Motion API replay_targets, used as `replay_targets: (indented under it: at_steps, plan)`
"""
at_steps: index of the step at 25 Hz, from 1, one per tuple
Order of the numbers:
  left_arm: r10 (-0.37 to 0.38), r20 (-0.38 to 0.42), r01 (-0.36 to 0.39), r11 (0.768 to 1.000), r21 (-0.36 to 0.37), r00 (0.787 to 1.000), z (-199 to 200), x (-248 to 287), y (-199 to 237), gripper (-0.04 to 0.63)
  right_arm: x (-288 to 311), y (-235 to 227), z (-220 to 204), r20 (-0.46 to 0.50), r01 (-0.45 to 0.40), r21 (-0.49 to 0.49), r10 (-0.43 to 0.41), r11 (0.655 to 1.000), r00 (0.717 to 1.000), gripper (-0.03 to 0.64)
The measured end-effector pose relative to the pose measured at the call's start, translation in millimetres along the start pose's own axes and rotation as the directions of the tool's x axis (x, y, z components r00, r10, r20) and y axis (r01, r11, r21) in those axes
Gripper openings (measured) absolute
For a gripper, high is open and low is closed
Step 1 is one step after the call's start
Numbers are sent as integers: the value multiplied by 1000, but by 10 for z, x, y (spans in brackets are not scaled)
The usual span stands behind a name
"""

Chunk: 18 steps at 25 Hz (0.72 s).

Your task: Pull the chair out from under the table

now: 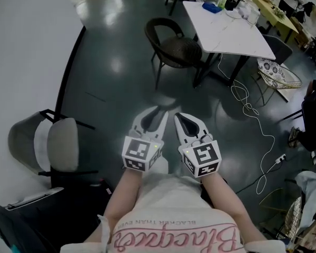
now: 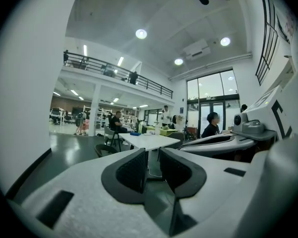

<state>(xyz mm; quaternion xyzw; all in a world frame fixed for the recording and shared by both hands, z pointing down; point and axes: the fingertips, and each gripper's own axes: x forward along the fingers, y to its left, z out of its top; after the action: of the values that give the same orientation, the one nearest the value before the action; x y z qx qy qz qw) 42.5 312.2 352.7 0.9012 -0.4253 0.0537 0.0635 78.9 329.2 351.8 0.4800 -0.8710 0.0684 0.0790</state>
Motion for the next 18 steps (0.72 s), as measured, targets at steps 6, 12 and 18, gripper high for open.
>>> replay_targets:
  at_steps: [6, 12, 18]
  plan:
    - [-27, -13, 27, 1000, 4, 1000, 134, 567, 653, 75, 791, -352, 205, -5, 34, 17, -34, 999, 999, 3]
    - [-26, -7, 26, 1000, 1, 1000, 245, 997, 1335, 81, 1591, -539, 352, -11, 33, 12, -33, 999, 999, 3]
    - [-10, -11, 10, 1000, -22, 1000, 250, 1356, 1811, 81, 2153, -750, 458, -23, 20, 3, -20, 1000, 1000, 3]
